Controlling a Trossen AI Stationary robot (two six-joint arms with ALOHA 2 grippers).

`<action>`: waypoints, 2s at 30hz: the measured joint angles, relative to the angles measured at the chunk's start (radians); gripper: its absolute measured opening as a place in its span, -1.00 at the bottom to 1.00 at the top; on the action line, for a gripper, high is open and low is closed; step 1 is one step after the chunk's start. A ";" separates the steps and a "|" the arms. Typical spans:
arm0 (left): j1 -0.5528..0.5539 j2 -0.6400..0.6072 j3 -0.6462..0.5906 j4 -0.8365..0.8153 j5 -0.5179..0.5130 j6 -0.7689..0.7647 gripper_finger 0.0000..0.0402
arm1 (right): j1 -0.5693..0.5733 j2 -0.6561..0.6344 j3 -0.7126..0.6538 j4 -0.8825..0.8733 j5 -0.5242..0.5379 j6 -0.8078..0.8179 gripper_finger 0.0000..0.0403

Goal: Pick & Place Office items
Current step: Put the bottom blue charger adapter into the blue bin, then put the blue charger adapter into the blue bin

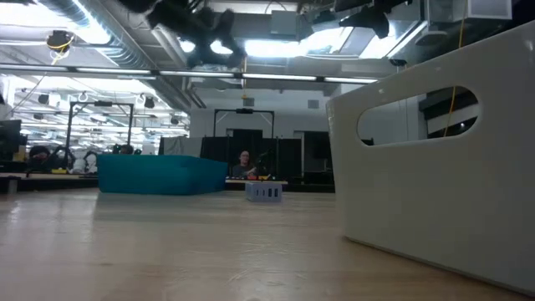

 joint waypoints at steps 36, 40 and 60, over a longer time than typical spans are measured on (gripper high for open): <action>0.173 -0.155 -0.699 0.247 0.065 -0.436 0.54 | 0.008 0.072 0.000 0.123 -0.030 0.033 0.01; 0.166 -0.156 -0.685 0.314 0.140 -0.475 0.72 | 0.008 0.072 0.000 0.198 -0.030 0.050 0.01; -0.282 0.020 -0.113 -0.563 -0.024 0.215 0.49 | 0.008 0.072 0.000 0.211 -0.084 0.075 0.01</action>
